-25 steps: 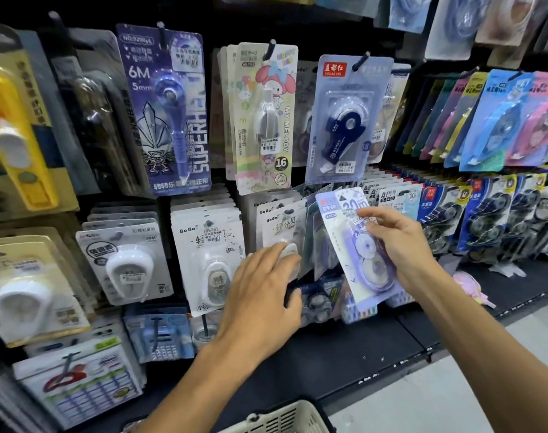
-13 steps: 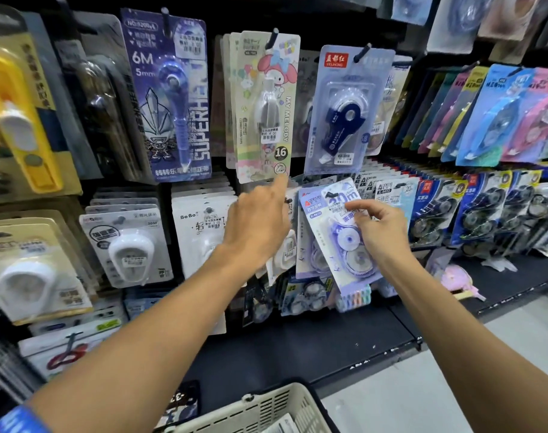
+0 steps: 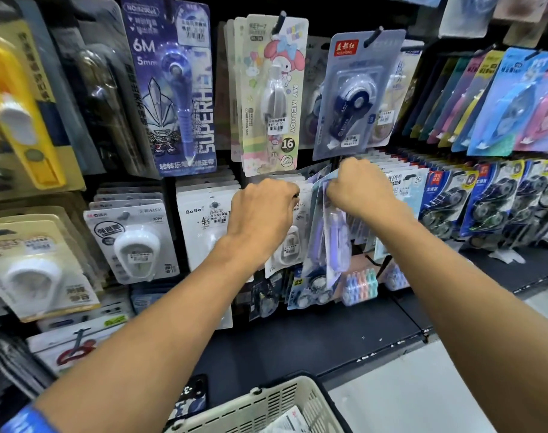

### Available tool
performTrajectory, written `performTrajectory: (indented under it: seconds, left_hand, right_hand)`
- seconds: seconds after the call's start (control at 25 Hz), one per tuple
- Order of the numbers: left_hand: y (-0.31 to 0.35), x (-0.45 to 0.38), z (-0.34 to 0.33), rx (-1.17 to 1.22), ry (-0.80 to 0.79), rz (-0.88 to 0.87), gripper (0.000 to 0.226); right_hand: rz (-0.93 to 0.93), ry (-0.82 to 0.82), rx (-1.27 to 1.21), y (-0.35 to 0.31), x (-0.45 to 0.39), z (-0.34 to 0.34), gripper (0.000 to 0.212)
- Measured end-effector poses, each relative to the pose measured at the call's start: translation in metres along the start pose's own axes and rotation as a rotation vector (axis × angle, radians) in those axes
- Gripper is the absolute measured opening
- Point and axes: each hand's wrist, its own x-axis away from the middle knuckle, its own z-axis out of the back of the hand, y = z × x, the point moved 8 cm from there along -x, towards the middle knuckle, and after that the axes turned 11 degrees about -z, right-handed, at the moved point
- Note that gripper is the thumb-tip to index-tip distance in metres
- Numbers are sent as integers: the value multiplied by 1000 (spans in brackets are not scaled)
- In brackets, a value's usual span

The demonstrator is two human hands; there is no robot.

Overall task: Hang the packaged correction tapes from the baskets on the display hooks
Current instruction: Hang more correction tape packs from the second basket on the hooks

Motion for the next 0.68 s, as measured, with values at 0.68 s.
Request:
performTrajectory:
  seconds: [0.68]
  left_hand:
    - [2, 2, -2, -62, 19, 23, 22]
  right_hand:
    - [93, 185, 178, -3, 0, -6, 39]
